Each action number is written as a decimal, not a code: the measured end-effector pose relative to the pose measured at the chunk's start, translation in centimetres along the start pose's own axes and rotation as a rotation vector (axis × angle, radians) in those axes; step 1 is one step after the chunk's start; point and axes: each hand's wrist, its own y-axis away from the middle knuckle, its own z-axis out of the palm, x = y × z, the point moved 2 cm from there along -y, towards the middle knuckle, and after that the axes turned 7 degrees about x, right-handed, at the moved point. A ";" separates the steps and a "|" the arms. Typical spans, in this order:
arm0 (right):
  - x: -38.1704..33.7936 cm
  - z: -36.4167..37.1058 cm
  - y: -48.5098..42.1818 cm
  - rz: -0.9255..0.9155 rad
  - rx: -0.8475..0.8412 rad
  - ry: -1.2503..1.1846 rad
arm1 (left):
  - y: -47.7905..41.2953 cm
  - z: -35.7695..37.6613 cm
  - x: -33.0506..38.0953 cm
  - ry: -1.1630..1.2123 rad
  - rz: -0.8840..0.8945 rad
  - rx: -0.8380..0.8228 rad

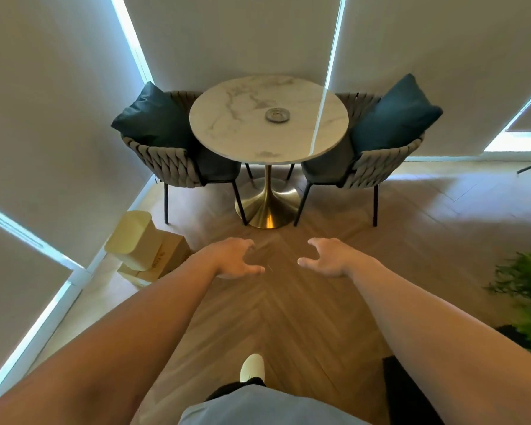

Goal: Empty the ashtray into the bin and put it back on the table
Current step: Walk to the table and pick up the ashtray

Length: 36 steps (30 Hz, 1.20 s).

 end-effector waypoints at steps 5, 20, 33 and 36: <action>-1.7 -1.6 -6.4 0.053 0.010 -0.017 | -6.3 -3.5 -3.3 -0.042 0.035 -0.018; -1.3 -8.5 -23.8 0.057 0.015 -0.046 | -23.8 -10.3 -6.7 -0.050 0.077 -0.062; 2.3 -18.1 -40.1 -0.063 -0.093 0.018 | -39.0 -16.0 -6.2 0.082 -0.032 -0.096; 2.5 -18.7 -43.0 -0.031 -0.147 0.038 | -41.8 -16.6 -6.7 0.056 -0.060 -0.110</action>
